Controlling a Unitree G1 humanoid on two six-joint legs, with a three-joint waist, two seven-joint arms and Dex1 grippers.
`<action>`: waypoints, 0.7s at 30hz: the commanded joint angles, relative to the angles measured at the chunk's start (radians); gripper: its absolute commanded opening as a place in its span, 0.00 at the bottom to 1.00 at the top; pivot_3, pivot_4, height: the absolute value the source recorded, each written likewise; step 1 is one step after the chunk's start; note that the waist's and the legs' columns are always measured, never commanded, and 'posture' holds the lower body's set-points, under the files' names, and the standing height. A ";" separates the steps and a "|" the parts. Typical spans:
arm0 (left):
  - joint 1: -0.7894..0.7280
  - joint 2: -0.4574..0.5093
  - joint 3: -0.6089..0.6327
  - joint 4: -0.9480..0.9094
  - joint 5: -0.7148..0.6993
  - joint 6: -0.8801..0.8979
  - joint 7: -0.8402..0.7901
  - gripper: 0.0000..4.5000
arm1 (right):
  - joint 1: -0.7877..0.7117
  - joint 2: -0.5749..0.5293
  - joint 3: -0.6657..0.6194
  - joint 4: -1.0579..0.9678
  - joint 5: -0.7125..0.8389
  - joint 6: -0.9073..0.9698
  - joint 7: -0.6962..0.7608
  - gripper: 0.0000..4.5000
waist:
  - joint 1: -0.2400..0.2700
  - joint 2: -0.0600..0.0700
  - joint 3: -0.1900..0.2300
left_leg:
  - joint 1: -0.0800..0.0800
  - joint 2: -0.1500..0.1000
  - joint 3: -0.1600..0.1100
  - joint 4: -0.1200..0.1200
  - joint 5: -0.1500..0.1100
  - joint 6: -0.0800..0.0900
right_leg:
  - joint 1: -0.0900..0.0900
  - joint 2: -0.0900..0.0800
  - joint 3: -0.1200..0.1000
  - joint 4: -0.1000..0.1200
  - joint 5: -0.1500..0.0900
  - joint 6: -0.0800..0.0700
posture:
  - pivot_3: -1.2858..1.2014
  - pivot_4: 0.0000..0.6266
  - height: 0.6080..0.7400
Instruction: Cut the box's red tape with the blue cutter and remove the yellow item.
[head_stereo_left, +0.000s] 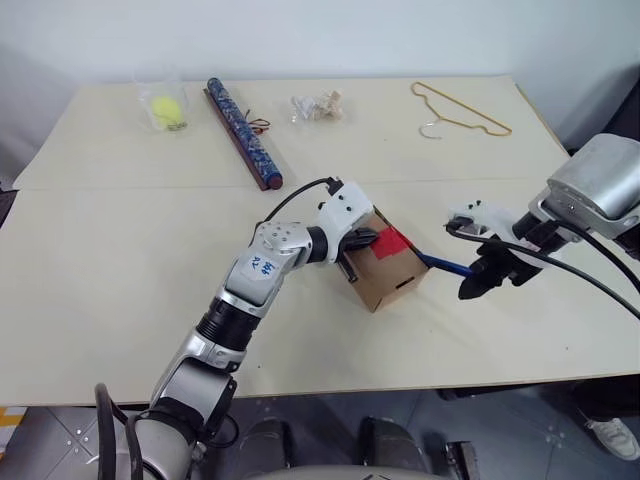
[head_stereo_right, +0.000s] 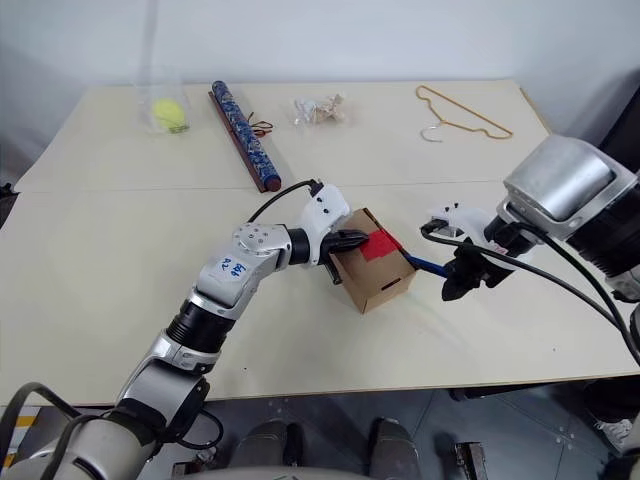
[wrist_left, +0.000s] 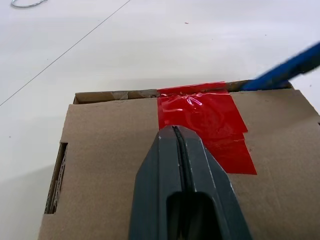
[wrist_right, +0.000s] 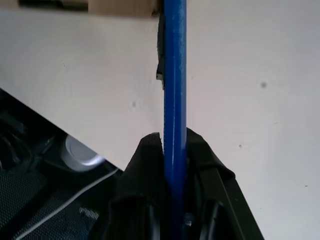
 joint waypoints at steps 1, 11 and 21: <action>0.031 0.002 -0.022 0.035 0.017 0.031 0.006 0.00 | -0.011 -0.034 0.007 -0.022 -0.005 0.009 0.032 0.04 | 0.000 0.000 0.000 | 0.000 0.000 0.000 0.000 0.000 0.000 | 0.000 0.000 0.000 0.000 0.000 0.000 | 0.52 0.24 1.00; 0.037 0.004 -0.023 0.026 0.016 0.030 0.002 0.00 | -0.032 -0.146 -0.004 -0.112 0.010 0.009 0.132 0.04 | 0.000 0.000 0.000 | 0.000 0.000 0.000 0.000 0.000 0.000 | 0.000 0.000 0.000 0.000 0.000 0.000 | 0.52 0.24 1.00; 0.047 0.036 0.061 -0.021 -0.071 -0.077 -0.098 0.00 | 0.149 -0.221 -0.436 -0.021 -0.018 -0.122 0.184 0.04 | 0.000 0.000 0.000 | -0.001 0.000 0.001 0.000 -0.001 0.000 | -0.001 0.000 0.000 0.000 0.000 0.000 | 0.52 0.24 1.00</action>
